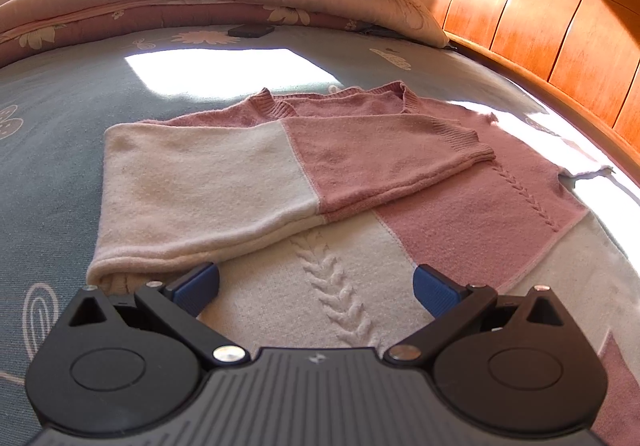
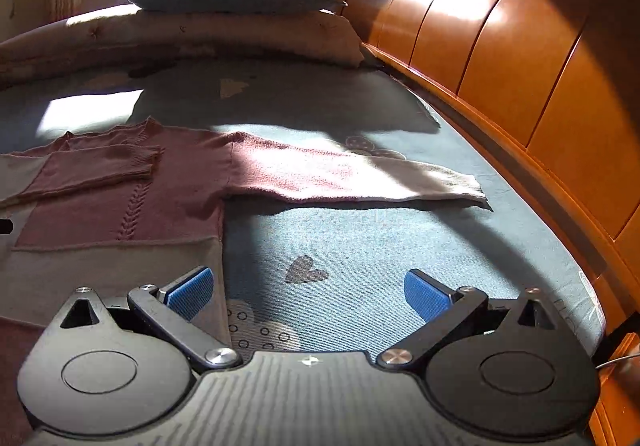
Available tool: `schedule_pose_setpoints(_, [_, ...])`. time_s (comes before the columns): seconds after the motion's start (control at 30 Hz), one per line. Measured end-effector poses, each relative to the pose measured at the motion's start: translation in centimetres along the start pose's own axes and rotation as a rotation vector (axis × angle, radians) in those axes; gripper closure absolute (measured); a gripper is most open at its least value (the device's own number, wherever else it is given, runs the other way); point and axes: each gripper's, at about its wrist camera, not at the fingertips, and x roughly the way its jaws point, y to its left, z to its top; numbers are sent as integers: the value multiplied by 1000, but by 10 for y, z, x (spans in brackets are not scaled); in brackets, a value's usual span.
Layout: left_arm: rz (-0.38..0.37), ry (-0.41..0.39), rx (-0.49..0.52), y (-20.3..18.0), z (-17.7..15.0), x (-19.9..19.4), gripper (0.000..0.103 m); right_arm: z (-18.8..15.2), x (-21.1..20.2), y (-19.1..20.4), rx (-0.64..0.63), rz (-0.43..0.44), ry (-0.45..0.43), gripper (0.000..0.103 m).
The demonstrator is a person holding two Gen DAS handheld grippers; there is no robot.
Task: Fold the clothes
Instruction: 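Lower the open right gripper to the cream cuff of the outstretched sleeve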
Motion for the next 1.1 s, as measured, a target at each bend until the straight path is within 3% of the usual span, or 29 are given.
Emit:
schedule_pose_setpoints(0.1, [-2,3,-16,2,2,1,1,2,30,-8,111,54,29,0])
schedule_pose_setpoints(0.3, [-16,-5,-56,8,4,4,1,19,77,-64,453,192,63,1])
schedule_pose_setpoints(0.43, [-21,-8,-61,9,4,4,1,24,112,-111,746,254,70,8])
schedule_pose_setpoints(0.47, [-22,-7,-63,9,4,4,1,23,120,-122,812,265,65,14])
schedule_pose_setpoints(0.57, [-25,-9,-75,10,5,5,1,24,133,-147,928,254,18,22])
schedule_pose_setpoints(0.8, [-47,-26,-108,15,5,5,1,23,177,-178,1024,227,8,33])
schedule_pose_setpoints(0.87, [-50,-31,-110,16,5,6,1,22,190,-182,1019,213,24,40])
schedule_pose_setpoints(1.1, [-39,-34,-90,14,4,8,1,14,219,-210,1095,230,-1,45])
